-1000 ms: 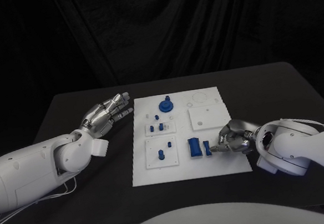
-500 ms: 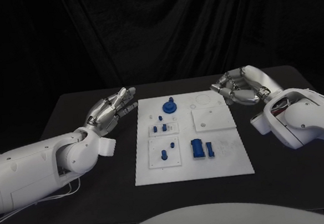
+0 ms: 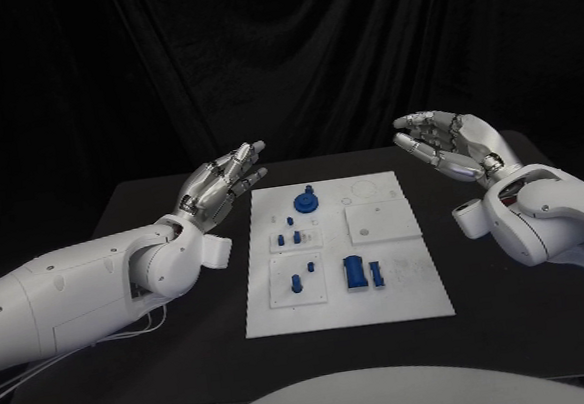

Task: Assemble the parts on the task board

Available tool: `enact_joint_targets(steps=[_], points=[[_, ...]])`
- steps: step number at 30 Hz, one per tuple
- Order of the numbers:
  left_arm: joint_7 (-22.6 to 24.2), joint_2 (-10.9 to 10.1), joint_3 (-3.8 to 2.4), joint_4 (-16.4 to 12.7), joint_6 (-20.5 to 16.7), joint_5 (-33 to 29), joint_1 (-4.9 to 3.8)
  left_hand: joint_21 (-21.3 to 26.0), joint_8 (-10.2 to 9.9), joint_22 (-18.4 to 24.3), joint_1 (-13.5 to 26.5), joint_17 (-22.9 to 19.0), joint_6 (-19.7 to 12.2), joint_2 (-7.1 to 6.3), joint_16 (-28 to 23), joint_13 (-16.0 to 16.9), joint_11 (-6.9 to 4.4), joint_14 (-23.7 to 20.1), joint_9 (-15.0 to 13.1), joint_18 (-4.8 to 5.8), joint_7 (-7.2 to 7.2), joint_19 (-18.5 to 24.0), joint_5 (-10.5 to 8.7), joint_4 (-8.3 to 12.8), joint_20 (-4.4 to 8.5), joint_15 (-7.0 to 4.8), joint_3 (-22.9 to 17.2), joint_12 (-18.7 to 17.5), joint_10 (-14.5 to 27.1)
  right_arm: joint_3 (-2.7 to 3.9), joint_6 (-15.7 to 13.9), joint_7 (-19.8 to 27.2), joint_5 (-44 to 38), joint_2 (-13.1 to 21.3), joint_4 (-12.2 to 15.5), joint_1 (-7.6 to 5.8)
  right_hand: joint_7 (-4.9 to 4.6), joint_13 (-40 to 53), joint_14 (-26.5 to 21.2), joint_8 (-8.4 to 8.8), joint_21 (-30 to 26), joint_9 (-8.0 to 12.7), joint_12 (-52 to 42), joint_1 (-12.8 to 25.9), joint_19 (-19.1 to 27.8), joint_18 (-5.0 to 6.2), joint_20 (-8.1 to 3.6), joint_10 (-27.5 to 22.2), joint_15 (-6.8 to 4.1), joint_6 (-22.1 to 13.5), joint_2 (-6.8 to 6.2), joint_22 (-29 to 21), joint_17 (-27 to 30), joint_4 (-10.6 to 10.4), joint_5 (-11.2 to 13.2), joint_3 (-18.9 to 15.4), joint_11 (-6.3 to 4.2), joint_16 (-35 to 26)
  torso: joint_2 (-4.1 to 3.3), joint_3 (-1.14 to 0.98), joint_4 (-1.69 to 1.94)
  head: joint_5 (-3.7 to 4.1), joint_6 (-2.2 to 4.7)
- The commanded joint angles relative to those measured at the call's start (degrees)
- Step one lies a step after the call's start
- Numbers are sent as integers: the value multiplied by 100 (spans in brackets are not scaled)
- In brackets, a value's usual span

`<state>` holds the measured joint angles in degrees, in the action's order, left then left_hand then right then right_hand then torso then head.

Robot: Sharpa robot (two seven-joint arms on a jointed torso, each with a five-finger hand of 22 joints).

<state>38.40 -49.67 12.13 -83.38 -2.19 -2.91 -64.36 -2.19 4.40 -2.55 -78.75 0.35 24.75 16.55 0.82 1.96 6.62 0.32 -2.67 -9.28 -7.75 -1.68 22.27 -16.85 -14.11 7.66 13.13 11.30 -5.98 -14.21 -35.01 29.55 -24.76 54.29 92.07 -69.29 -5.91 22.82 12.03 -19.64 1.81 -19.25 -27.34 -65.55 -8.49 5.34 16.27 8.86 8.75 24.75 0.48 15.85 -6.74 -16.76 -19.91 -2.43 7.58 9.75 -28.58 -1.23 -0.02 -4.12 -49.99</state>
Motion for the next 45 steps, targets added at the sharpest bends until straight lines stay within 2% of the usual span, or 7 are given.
enact_joint_targets(steps=[1,11,12,23,24,25,45], points=[[2,8,0,22,-3,13,1,219,-440,255,2362,-35,-758,-497,-82,-196,-223,-32,267,279,248,168,-683,501,437,-236,-390,-355,598,0,48,35,42,-8,-22,14,591,-733,-413,589,-181,614,820,1956,317,-534,-486,-293,-269,-767,-48,-563,229,502,605,243,-235,-307,-1,0,-4,11,0],[-126,81,-180,-79,-627,54,63,219,-440,255,4019,-35,-1283,-845,-82,-196,-662,-32,267,374,775,168,-1153,842,744,-766,-663,-594,598,364,-198,33,666,-252,-71,244,591,-1247,-675,997,-181,1044,1387,3313,849,-534,-824,-886,-470,-1298,-48,-944,674,851,1029,243,-758,-512,-53,25,-3,91,312],[-152,96,-216,-99,-750,63,76,219,-440,255,4187,-35,-1332,-879,-82,-196,-662,-32,267,373,775,168,-1199,880,774,-766,-691,-621,598,436,-247,32,789,-300,-80,290,591,-1293,-695,1039,-181,1082,1445,3454,849,-534,-856,-886,-875,-1353,-48,-972,674,886,1068,243,-758,-531,-63,29,-2,107,374],[-575,336,-811,-432,-2805,199,281,219,-440,255,5539,-35,-1752,-1163,-82,-196,-662,-32,267,504,775,168,-1576,1166,995,-766,-1313,-1130,598,1310,-836,26,2285,-885,-197,842,591,-1657,-1203,1381,-181,1393,1921,4598,849,-534,-1129,-886,-875,-1765,-48,-1585,674,1175,1410,243,-758,-975,-216,102,1,343,1294],[-611,356,-861,-461,-2979,211,299,219,-440,255,5630,-35,-1774,-1182,-82,-196,-662,-32,267,928,775,168,-1603,1195,996,-766,-1313,-1130,598,1345,-860,25,2346,-909,-201,865,591,-1682,-1203,1403,-181,1414,1954,4674,849,-534,-1150,-886,-875,-1793,-48,-1585,674,1193,1433,243,-758,-975,-225,106,1,357,1347],[-644,375,-908,-487,-3140,221,315,219,-440,255,5722,-35,-1803,-1201,-82,-196,-662,-32,267,928,775,168,-1628,1216,1411,-766,-1313,-1130,598,1374,-879,25,2395,-928,-205,883,591,-1707,-1203,1426,-181,1435,1986,4752,849,-534,-1161,-886,-875,-1820,-48,-1585,674,1215,1456,243,-758,-975,-233,110,2,369,1393],[-861,498,-1213,-658,-4193,291,420,219,-440,255,6921,-35,-2475,-1655,-82,-196,-662,-32,267,928,775,168,-2227,1685,1411,-766,-1313,-1130,598,1421,-911,25,2476,-960,-211,913,591,-2282,-1203,1964,-181,1925,2734,5751,849,-534,-1627,-886,-875,-2475,-48,-1585,674,1676,1991,243,-758,-975,-260,123,2,412,1561]])
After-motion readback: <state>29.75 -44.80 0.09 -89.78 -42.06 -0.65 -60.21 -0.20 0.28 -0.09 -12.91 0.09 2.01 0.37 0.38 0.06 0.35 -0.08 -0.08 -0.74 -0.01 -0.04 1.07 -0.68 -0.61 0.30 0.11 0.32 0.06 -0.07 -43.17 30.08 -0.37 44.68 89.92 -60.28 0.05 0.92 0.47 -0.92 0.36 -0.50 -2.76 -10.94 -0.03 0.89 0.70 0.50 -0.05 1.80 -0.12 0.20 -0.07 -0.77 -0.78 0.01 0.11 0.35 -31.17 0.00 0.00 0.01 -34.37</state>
